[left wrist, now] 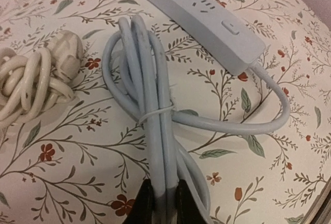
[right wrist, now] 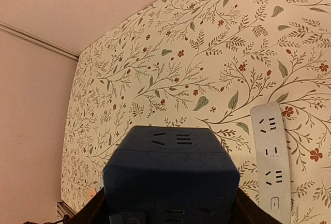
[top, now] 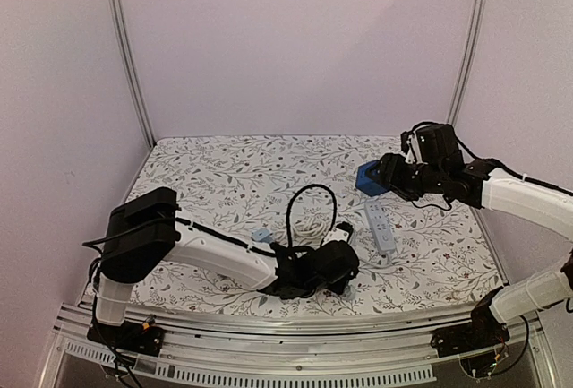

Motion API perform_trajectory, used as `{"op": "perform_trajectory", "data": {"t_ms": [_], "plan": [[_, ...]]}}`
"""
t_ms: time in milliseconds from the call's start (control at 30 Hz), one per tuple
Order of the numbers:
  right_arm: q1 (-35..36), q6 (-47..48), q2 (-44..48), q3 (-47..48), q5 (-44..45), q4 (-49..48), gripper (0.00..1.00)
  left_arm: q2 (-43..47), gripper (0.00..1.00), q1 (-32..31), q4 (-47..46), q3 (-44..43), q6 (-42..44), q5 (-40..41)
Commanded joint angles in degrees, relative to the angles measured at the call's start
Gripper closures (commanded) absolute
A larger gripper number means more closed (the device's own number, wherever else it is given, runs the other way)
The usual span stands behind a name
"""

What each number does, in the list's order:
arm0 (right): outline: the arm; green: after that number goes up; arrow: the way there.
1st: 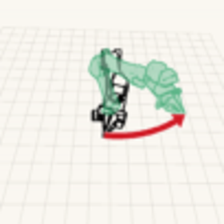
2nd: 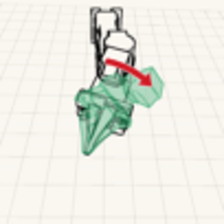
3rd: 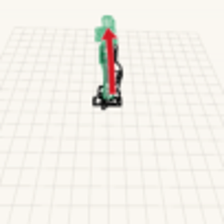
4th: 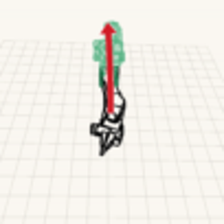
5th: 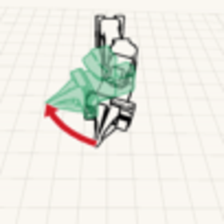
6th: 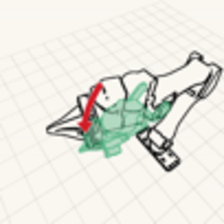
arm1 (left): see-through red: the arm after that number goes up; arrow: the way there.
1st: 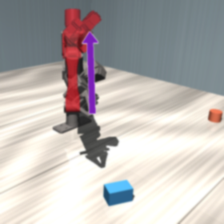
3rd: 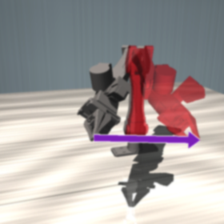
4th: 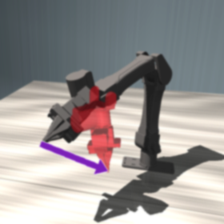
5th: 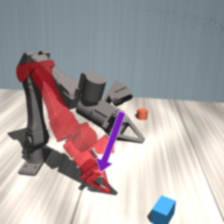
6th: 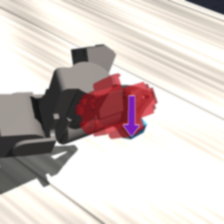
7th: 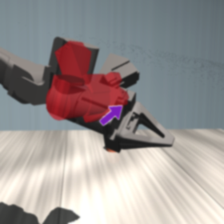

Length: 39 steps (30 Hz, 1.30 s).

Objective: Insert the plug

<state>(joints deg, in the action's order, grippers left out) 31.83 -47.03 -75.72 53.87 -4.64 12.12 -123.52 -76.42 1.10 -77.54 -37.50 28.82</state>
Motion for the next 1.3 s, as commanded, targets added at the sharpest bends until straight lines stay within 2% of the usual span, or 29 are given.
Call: {"op": "perform_trajectory", "data": {"t_ms": [0, 33, 333, 833, 1067, 1267], "plan": [[-0.2, 1.5, 4.6, -1.5, 4.3, 3.7, 0.75, -1.1, 0.98, -0.9, 0.3, 2.9, -0.9, 0.1], [-0.2, 1.5, 5.1, -1.7, 4.4, 4.4, 0.75, -0.6, 1.00, -1.0, 0.1, 4.0, -1.2, 0.3], [-0.2, 1.3, 12.0, -4.4, 6.4, 7.9, 0.75, 6.5, 1.00, -2.0, -2.6, 13.1, -2.7, 2.4], [-0.2, 3.2, 16.9, -5.3, 7.9, 16.7, 0.78, 15.2, 1.00, -5.0, -4.6, 26.6, -4.7, 3.4], [-0.1, 4.3, 17.3, -4.4, 7.5, 21.2, 0.80, 17.3, 1.00, -5.7, -4.9, 30.5, -5.7, 4.3], [0.0, 5.3, 17.1, -4.7, 5.7, 22.9, 0.87, 16.8, 0.98, -6.6, -5.8, 31.0, -5.8, 4.7]]}}
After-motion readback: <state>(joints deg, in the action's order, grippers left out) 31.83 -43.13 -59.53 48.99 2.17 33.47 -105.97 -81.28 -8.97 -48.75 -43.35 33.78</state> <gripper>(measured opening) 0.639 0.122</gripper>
